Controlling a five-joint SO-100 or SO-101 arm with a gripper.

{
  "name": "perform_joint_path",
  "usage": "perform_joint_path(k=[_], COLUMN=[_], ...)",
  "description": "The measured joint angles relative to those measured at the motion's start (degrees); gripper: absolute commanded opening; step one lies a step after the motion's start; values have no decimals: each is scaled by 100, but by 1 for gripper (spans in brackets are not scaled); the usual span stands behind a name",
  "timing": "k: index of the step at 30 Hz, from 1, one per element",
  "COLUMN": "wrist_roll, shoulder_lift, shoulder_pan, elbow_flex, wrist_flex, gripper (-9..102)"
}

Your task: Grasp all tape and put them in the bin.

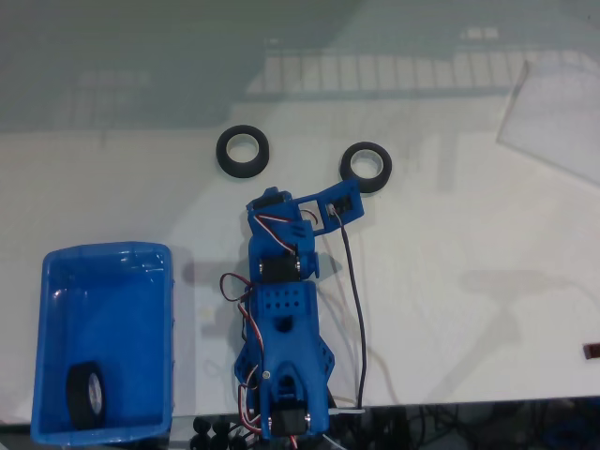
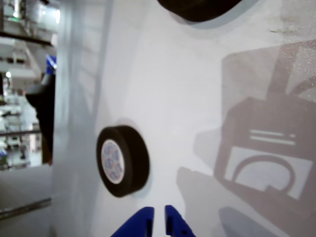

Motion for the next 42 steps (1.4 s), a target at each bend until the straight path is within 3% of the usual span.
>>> perform_joint_path(k=[26,32,42], wrist_roll=[0,0,35], shoulder_lift=[0,0,0], shoulder_pan=[0,0,0], elbow_flex=[0,0,0], wrist_flex=[0,0,0], gripper=[1,17,27])
